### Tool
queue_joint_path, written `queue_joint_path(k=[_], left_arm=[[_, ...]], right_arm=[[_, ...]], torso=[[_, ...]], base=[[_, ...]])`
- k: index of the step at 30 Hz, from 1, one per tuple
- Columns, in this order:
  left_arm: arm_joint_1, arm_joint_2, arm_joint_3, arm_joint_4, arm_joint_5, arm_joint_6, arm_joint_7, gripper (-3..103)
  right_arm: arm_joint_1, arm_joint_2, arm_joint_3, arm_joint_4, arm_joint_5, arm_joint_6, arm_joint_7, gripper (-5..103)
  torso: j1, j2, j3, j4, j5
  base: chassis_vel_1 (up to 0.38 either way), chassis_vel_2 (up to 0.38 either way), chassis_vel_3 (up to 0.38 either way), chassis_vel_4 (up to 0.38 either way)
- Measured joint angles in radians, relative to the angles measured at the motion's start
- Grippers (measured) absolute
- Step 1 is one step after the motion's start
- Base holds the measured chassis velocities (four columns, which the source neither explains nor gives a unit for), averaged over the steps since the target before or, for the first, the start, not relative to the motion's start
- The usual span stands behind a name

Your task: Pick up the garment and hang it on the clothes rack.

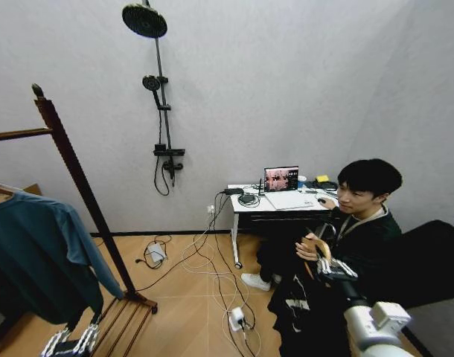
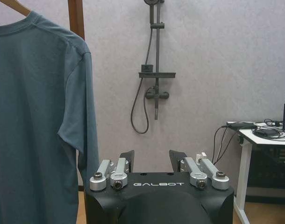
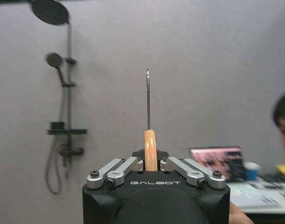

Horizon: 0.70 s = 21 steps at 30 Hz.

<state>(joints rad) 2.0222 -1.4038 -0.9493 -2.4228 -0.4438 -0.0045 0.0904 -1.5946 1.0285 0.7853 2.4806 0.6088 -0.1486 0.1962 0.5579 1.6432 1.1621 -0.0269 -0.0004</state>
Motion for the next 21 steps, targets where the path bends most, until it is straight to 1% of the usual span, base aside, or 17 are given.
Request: queue_joint_path(k=[1, 2, 3, 4, 5, 6, 8, 15, 18, 20, 21], left_arm=[[0.000, 0.000, 0.000, 0.000, 0.000, 0.000, 0.000, 46], [0.000, 0.000, 0.000, 0.000, 0.000, 0.000, 0.000, 46], [0.000, 0.000, 0.000, 0.000, 0.000, 0.000, 0.000, 46], [0.000, 0.000, 0.000, 0.000, 0.000, 0.000, 0.000, 46], [0.000, 0.000, 0.000, 0.000, 0.000, 0.000, 0.000, 46], [0.000, 0.000, 0.000, 0.000, 0.000, 0.000, 0.000, 46], [0.000, 0.000, 0.000, 0.000, 0.000, 0.000, 0.000, 46], [0.000, 0.000, 0.000, 0.000, 0.000, 0.000, 0.000, 46], [0.000, 0.000, 0.000, 0.000, 0.000, 0.000, 0.000, 46], [0.000, 0.000, 0.000, 0.000, 0.000, 0.000, 0.000, 46], [0.000, 0.000, 0.000, 0.000, 0.000, 0.000, 0.000, 46]], right_arm=[[0.000, 0.000, 0.000, 0.000, 0.000, 0.000, 0.000, 10], [0.014, -0.024, 0.007, -0.009, 0.012, 0.016, -0.040, 10], [0.054, -0.077, 0.023, -0.016, 0.070, 0.037, -0.082, 10], [0.077, -0.096, 0.024, -0.027, 0.085, 0.039, -0.085, 10], [0.077, -0.096, 0.024, -0.027, 0.085, 0.039, -0.085, 10], [0.093, -0.113, 0.023, -0.041, 0.098, 0.041, -0.085, 10], [0.108, -0.136, 0.020, -0.071, 0.107, 0.047, -0.088, 10], [0.134, -0.151, -0.005, -0.119, 0.103, 0.070, -0.107, 10], [0.159, -0.167, -0.019, -0.162, 0.103, 0.098, -0.136, 10], [0.167, -0.172, -0.025, -0.173, 0.105, 0.106, -0.140, 10], [0.185, -0.175, -0.036, -0.191, 0.098, 0.129, -0.141, 10]], torso=[[0.000, 0.000, 0.000, 0.0000, 0.0000], [0.000, 0.000, 0.000, -0.0002, 0.0003], [0.000, 0.000, 0.000, -0.0011, 0.0005], [0.000, 0.000, 0.000, -0.0007, 0.0003], [0.000, 0.000, 0.000, -0.0007, 0.0003], [0.000, 0.000, 0.000, -0.0004, 0.0004], [0.000, 0.000, 0.000, -0.0007, 0.0004], [0.000, 0.000, 0.000, -0.0008, 0.0005], [0.000, 0.000, 0.000, -0.0008, 0.0005], [0.000, 0.000, 0.000, -0.0009, 0.0004], [0.000, 0.000, 0.000, -0.0009, 0.0004]], base=[[0.000, 0.000, 0.000, 0.000], [0.000, 0.000, 0.000, 0.000], [0.000, 0.000, 0.000, 0.000], [0.000, 0.000, 0.000, 0.000], [0.000, 0.000, 0.000, 0.000], [0.000, 0.000, 0.000, 0.000], [0.000, 0.000, 0.000, 0.000], [0.000, 0.000, 0.000, 0.000], [0.000, 0.000, 0.000, 0.000], [0.000, 0.000, 0.000, 0.000], [0.000, 0.000, 0.000, 0.000]])
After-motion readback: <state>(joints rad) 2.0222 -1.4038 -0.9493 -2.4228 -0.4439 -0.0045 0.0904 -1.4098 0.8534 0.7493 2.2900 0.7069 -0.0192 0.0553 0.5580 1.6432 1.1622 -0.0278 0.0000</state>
